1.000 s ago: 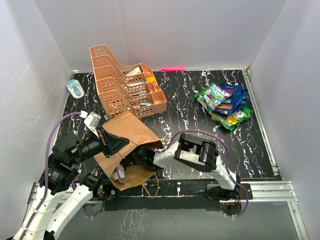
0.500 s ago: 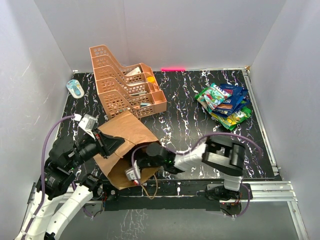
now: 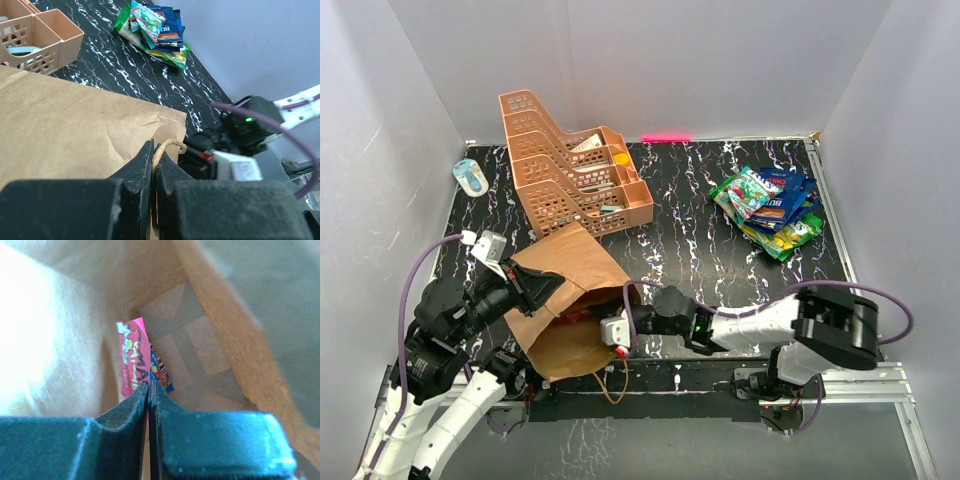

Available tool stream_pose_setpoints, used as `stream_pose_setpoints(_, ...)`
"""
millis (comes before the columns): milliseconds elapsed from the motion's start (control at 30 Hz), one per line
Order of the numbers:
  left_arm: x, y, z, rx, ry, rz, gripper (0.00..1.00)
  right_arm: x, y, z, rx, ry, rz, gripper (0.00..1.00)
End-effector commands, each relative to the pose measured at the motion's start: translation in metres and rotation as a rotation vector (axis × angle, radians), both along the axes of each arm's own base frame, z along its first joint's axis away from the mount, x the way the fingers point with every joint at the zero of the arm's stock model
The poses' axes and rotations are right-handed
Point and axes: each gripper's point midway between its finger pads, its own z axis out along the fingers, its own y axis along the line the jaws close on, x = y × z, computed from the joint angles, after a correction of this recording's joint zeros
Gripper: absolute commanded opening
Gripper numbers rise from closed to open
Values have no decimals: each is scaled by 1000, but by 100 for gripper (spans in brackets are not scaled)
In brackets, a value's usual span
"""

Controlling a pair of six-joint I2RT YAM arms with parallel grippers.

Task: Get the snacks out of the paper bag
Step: Take out the snack from the paper bag, then place the snack at the center of the board.

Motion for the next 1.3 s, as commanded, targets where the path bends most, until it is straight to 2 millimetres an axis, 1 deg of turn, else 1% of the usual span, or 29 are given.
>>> stream_pose_setpoints(0, 10, 2, 6, 18, -13, 33, 0, -2, -6, 59, 123, 288, -71, 8)
stream_pose_setpoints(67, 16, 3, 16, 9, -12, 59, 0, -3, -10, 71, 108, 424, -117, 8)
stream_pose_setpoints(100, 20, 6, 24, 2, -10, 89, 0, -3, -13, 81, 100, 473, -134, 8)
stream_pose_setpoints(200, 42, 28, 43, -16, 2, 279, 0, -12, -28, 100, 66, 586, -159, 8)
stream_pose_setpoints(267, 53, 40, 55, -22, 0, 372, 0, -18, -40, 120, 87, 649, -173, 8)
stream_pose_setpoints(300, 56, 45, 63, -22, -10, 402, 0, -16, -48, 135, 120, 679, -201, 8)
stream_pose_setpoints(333, 59, 48, 65, -15, -10, 425, 0, -12, -56, 145, 143, 714, -252, 8)
stream_pose_setpoints(367, 62, 50, 66, -3, -12, 440, 0, -8, -65, 163, 191, 738, -288, 8)
stream_pose_setpoints(400, 65, 52, 65, 13, -12, 454, 0, -4, -71, 175, 223, 766, -322, 8)
stream_pose_setpoints(467, 70, 57, 60, 38, 3, 488, 0, 1, -83, 207, 293, 790, -365, 8)
stream_pose_setpoints(600, 73, 62, 56, 51, 11, 526, 0, 10, -102, 258, 380, 780, -422, 8)
stream_pose_setpoints(700, 72, 65, 54, 59, 8, 535, 0, 28, -125, 296, 492, 740, -530, 8)
stream_pose_setpoints(767, 72, 68, 52, 68, 11, 547, 0, 47, -143, 312, 574, 697, -653, 8)
stream_pose_setpoints(833, 71, 69, 52, 69, 9, 553, 0, 70, -164, 319, 642, 634, -819, 8)
stream_pose_setpoints(900, 71, 69, 52, 67, 7, 550, 0, 92, -186, 321, 687, 557, -992, 8)
stream_pose_setpoints(1000, 72, 67, 53, 69, 1, 539, 0, 131, -211, 318, 718, 494, -1139, 8)
stream_pose_setpoints(1067, 73, 67, 53, 78, -6, 539, 0, 161, -229, 307, 744, 503, -1198, 8)
stream_pose_setpoints(1133, 74, 68, 53, 90, -15, 539, 0, 190, -248, 293, 769, 531, -1252, 8)
stream_pose_setpoints(1267, 73, 67, 61, 93, -49, 528, 0, 244, -291, 252, 805, 650, -1331, 8)
